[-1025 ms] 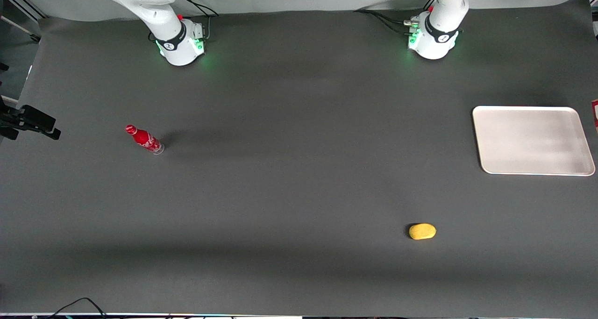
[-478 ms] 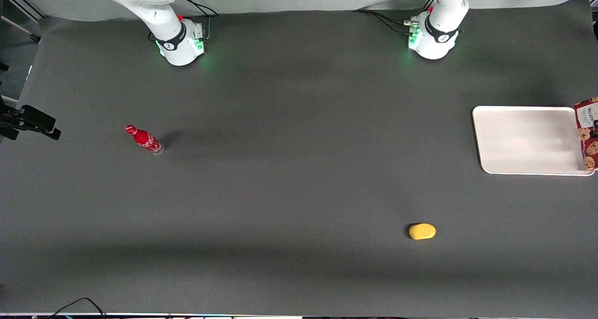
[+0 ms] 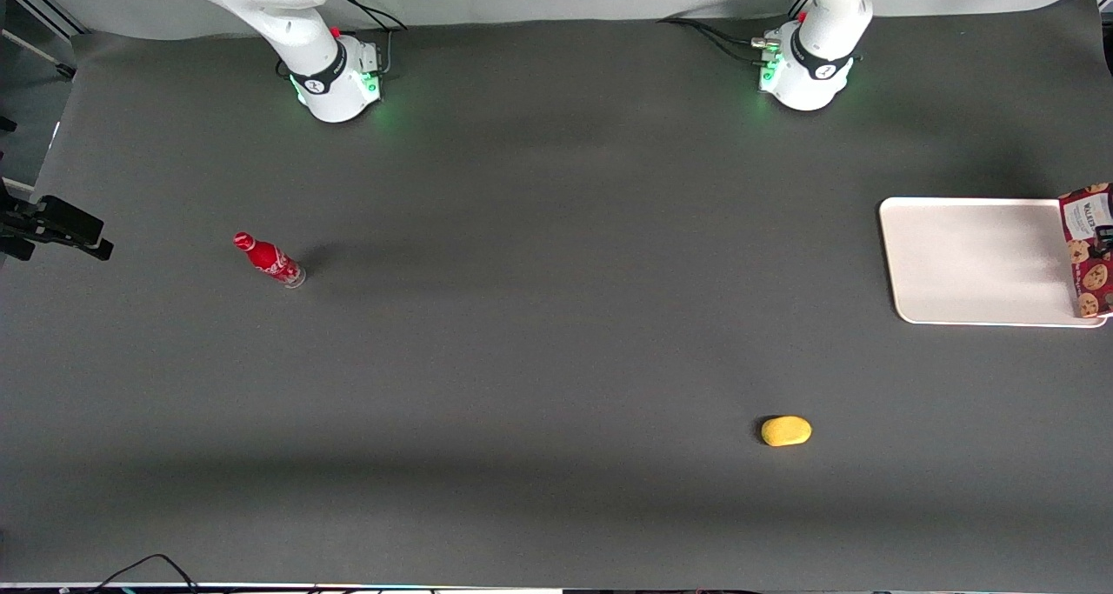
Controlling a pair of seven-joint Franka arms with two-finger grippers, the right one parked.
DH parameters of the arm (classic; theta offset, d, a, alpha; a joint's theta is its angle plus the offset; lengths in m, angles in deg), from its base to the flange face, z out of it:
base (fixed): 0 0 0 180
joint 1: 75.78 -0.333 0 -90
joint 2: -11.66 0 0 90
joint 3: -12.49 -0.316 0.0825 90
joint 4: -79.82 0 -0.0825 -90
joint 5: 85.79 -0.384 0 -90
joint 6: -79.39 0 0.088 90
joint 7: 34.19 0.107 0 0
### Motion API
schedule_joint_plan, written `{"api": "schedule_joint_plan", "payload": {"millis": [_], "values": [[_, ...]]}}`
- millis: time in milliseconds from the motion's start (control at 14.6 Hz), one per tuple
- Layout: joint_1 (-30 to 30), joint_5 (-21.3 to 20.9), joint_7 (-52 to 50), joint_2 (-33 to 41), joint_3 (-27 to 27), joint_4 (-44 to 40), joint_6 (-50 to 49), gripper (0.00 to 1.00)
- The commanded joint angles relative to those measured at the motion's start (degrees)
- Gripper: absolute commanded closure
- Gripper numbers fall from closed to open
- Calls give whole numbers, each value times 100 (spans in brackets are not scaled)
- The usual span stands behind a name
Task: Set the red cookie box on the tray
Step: 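Lower the held cookie box onto the white tray, then open the left gripper to release the box on the tray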
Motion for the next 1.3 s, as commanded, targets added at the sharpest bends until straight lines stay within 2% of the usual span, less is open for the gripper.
{"api": "schedule_joint_plan", "payload": {"millis": [0,137,205,273,342,410,478,820,1230], "values": [[0,133,165,-9,8,38,191,100],[0,133,173,-35,16,38,227,100],[0,133,173,-35,16,38,227,97],[9,142,165,-35,16,29,227,82],[9,186,165,-35,16,29,227,60],[18,264,165,-35,16,29,227,22],[27,326,165,-44,16,29,227,0],[132,309,94,87,16,-58,139,0],[272,256,-220,1106,297,-120,-791,0]]}}
